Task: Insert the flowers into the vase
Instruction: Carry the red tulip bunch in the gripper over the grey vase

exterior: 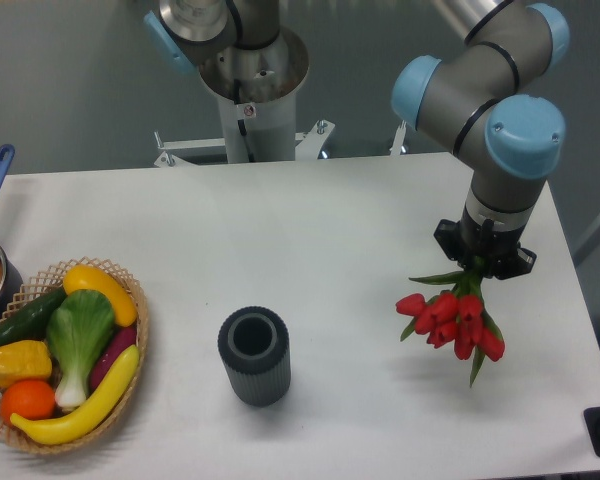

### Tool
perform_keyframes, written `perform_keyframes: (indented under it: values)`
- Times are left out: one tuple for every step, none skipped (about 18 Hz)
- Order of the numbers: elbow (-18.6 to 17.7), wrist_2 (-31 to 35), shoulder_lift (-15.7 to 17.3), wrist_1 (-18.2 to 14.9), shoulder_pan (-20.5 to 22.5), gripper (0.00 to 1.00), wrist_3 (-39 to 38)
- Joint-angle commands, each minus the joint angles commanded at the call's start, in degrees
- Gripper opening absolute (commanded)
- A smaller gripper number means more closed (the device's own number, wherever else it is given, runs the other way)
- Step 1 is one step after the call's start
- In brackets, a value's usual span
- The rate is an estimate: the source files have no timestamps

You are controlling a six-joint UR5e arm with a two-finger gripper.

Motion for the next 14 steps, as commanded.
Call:
perform_keyframes:
  values:
    - [0.00,0.00,0.09,0.00,-0.09,0.00,0.00]
    - [-0.09,-0.17,0.09,0.00,-0.09,0.00,0.00]
    - [0.00,-0.26,0.18,0.00,-0.17,0.00,0.00]
    - [0.00,-0.35,0.26,0.00,-0.35,0.00,0.00]
    - [0.00,-0.70,0.35,0.00,-0.61,0.00,-0.09]
    - [0.00,-1.83,0.44,0.00,-0.96,0.00,-0.44]
    - [0.09,-3.67,0.44,0.09,-1.31,0.00,-0.79]
    - [0.00,-5.78,0.44,0.35,-1.49,0.00,-0.97]
    - [0.17,-7.37,0.53,0.70,-1.84,0.00,-1.05]
    - [0.70,-8.86,0.62,0.79,-2.37,0.00,-1.32]
    - [1.05,-10.96,1.14,0.79,-2.37,0.00,-1.58]
    - [1.14,-13.33,1.67,0.79,-2.29,0.00,-1.84]
    - [1.14,-15.62,2.11,1.40,-2.20,0.00,-2.19]
    - [1.05,-17.73,2.28,2.36,-2.02,0.00,-2.37]
